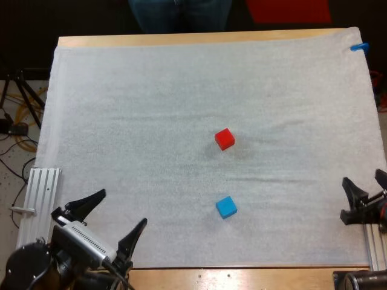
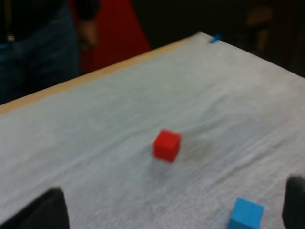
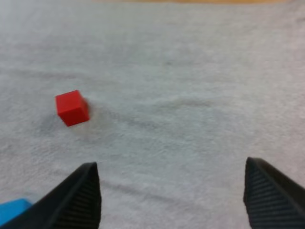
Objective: Stack red cube on blue cube
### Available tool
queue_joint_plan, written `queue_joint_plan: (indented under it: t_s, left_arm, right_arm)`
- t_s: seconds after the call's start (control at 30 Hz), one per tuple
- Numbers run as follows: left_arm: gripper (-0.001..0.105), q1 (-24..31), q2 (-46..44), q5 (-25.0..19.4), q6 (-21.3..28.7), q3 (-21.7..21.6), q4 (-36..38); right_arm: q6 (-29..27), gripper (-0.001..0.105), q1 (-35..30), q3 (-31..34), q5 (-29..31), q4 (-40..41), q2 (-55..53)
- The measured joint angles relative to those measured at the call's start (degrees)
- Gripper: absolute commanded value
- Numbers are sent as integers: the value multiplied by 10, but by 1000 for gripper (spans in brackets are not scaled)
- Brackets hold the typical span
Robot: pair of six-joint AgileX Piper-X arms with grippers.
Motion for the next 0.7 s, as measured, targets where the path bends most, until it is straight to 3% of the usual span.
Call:
queue_joint_plan:
  t_s: [0.17, 0.37, 0.47, 0.7]
  left_arm:
    - [87, -92, 59, 1, 25, -57, 41]
    - [87, -176, 103, 1, 32, -90, 82]
    - [87, -206, 117, 3, 47, -94, 105]
    - [87, -214, 127, -7, 55, -94, 108]
  right_arm:
    - [-1, 62, 0, -58, -54, 19, 76]
    - [-1, 62, 29, -105, -76, 21, 127]
    - [-1, 62, 69, -122, -70, 26, 149]
    - [-1, 62, 169, -163, -6, 28, 227]
